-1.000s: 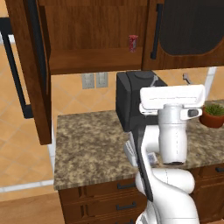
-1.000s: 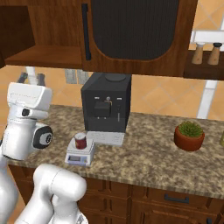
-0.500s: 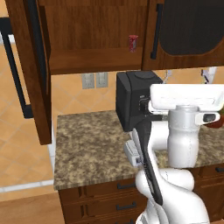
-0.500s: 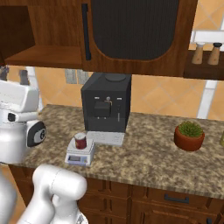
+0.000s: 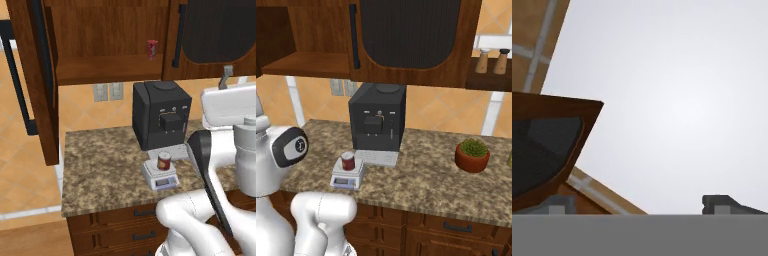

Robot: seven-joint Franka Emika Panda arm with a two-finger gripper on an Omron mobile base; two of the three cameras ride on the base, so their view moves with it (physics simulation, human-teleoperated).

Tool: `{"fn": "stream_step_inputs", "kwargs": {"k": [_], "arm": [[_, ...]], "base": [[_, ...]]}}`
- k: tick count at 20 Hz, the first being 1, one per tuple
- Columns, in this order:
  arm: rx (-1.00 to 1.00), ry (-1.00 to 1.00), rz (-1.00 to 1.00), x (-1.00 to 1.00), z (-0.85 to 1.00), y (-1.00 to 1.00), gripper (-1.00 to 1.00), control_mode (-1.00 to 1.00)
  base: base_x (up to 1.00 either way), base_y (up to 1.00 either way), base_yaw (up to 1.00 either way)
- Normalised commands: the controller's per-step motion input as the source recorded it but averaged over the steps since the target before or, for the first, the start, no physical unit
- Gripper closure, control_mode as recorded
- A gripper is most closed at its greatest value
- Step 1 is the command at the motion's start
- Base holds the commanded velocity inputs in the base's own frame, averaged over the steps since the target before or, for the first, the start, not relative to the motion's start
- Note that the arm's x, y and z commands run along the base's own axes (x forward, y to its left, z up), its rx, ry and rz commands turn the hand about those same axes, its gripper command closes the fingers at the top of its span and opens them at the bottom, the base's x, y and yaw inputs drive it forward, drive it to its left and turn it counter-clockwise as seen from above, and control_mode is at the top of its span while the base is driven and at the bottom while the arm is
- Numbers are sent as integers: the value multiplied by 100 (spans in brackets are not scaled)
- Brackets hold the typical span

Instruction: Pick the canned food and place it on the digital scale for weighing, and close the cabinet.

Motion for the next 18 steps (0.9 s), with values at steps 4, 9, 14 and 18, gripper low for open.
{"fn": "stream_step_inputs", "kwargs": {"k": [4, 9, 14, 18], "arm": [[-8, -3, 0, -100, -24, 100, -100, -100], [-5, 0, -2, -100, -40, 100, -100, -100], [-2, 0, -10, -95, -37, 100, -100, -100], [0, 1, -11, -74, -33, 100, -100, -100]], "base": [[0, 0, 0], [0, 0, 0], [0, 0, 0], [0, 0, 0]]}}
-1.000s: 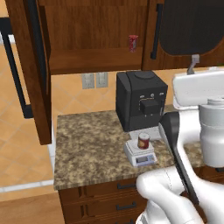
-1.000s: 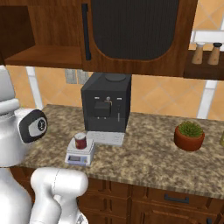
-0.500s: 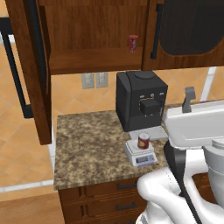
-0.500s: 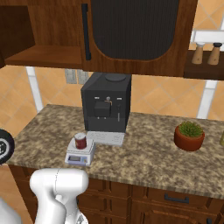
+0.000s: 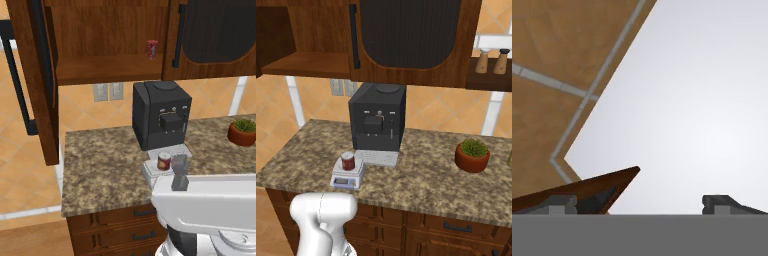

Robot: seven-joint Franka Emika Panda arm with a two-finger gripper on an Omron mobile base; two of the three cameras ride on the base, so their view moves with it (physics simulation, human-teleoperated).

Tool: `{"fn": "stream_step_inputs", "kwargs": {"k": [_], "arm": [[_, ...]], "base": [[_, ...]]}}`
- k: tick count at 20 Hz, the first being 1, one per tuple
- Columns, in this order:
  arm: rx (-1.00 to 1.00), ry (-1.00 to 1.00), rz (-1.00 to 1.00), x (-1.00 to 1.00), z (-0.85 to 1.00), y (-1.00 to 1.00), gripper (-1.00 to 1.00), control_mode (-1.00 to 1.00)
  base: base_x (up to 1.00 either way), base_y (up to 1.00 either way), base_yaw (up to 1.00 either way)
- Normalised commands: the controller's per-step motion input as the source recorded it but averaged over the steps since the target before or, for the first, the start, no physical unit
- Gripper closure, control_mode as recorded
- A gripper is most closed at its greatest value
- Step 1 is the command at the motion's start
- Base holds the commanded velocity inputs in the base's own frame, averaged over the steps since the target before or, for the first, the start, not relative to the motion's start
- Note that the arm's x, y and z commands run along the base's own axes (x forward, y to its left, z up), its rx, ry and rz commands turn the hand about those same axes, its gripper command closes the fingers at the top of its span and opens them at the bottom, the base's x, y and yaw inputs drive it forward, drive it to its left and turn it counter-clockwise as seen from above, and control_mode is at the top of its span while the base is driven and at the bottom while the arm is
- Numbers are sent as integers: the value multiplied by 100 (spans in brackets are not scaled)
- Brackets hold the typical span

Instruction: Pick the canned food and place it on the digital scale for weighing, and close the cabinet.

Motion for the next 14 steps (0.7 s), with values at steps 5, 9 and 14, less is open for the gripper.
{"fn": "stream_step_inputs", "kwargs": {"k": [5, 9, 14], "arm": [[0, 14, -8, -28, -53, 100, -100, -100], [0, 19, -9, 0, -66, 100, -100, -100], [16, 9, -13, 20, -65, 100, -100, -100]], "base": [[0, 0, 0], [0, 0, 0], [0, 0, 0]]}}
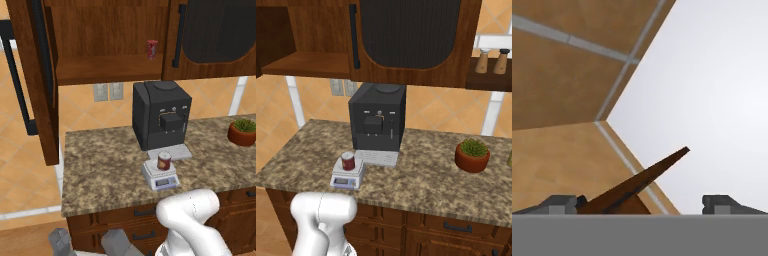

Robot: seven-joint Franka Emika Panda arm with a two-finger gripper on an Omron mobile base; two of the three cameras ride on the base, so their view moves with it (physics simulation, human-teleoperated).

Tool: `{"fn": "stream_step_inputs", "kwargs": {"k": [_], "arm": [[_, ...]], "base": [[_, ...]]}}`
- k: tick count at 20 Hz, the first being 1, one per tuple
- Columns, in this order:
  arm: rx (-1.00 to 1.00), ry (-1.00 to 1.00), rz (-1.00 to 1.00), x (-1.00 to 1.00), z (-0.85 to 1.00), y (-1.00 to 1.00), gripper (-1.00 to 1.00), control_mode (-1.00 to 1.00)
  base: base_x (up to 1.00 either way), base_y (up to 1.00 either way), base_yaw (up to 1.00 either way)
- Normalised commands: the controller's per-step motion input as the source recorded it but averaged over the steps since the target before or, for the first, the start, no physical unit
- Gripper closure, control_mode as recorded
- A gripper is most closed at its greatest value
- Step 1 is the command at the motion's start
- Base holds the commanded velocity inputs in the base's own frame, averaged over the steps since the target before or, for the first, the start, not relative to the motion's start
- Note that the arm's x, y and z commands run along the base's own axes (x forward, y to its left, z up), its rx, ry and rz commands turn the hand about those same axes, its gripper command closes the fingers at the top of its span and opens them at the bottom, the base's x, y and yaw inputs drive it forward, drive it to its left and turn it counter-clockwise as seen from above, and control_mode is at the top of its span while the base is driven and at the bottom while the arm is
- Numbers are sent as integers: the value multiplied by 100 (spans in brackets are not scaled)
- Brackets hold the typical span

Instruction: Pick the canned food and place it on the digital scale for weighing, and close the cabinet.

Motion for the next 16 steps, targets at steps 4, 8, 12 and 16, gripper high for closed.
{"fn": "stream_step_inputs", "kwargs": {"k": [4, 8, 12, 16], "arm": [[45, 1, -16, 27, -64, 100, -100, -100], [59, 0, -13, 41, -61, 100, -100, -100], [40, 4, -6, 91, -58, 100, -100, -100], [3, 3, 0, 100, -85, 39, -100, -100]], "base": [[0, 0, 0], [0, 0, 0], [0, 0, 0], [0, 0, 0]]}}
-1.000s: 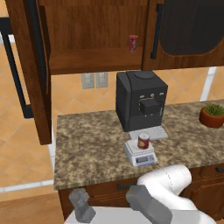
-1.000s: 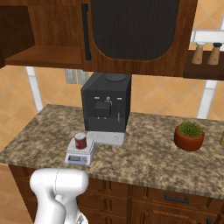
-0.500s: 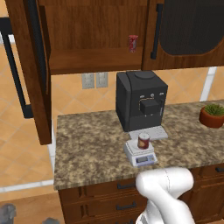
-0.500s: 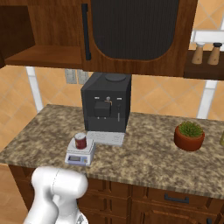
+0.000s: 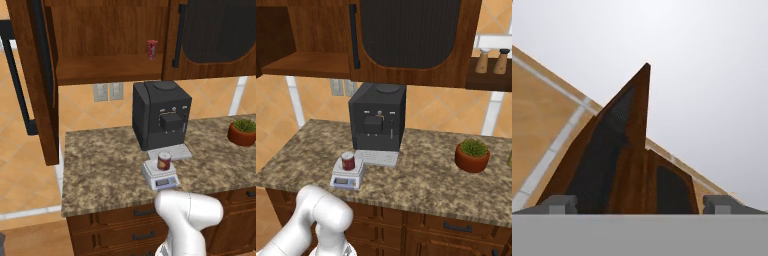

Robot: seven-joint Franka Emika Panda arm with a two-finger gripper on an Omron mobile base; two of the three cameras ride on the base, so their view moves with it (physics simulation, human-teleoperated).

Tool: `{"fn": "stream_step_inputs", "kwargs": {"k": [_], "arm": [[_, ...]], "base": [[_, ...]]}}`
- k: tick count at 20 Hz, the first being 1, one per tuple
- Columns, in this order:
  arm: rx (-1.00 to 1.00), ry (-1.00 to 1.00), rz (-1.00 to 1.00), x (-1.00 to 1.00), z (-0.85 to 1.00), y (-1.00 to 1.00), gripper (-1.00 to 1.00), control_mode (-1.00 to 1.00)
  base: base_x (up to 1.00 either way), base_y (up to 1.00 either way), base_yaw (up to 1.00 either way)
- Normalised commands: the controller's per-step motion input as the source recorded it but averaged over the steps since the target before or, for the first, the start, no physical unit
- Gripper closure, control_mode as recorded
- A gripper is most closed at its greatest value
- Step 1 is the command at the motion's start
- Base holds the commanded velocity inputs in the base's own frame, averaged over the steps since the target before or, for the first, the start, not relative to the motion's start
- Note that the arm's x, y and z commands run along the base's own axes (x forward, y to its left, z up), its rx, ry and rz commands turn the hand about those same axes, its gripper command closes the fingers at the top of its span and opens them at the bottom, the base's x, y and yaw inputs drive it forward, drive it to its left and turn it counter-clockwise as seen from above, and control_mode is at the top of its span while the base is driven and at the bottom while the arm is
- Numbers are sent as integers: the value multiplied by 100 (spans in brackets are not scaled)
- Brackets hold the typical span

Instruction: Pick the canned food and place it on the digital scale for weighing, and close the cabinet.

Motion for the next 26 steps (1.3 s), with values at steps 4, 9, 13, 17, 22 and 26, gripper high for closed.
{"fn": "stream_step_inputs", "kwargs": {"k": [4, 9, 13, 17, 22, 26], "arm": [[0, 0, 4, 100, -100, 0, -100, -100], [0, 0, 7, 100, -53, -1, -100, -100], [0, 0, 2, 100, -40, 24, -100, -100], [0, 4, 0, 100, -20, 6, -100, -100], [4, 18, 0, 100, 11, 23, -100, -100], [3, 26, 0, 99, 32, -2, -100, -100]], "base": [[0, 0, 0], [0, 0, 0], [0, 0, 0], [0, 0, 0], [0, 0, 0], [0, 0, 0]]}}
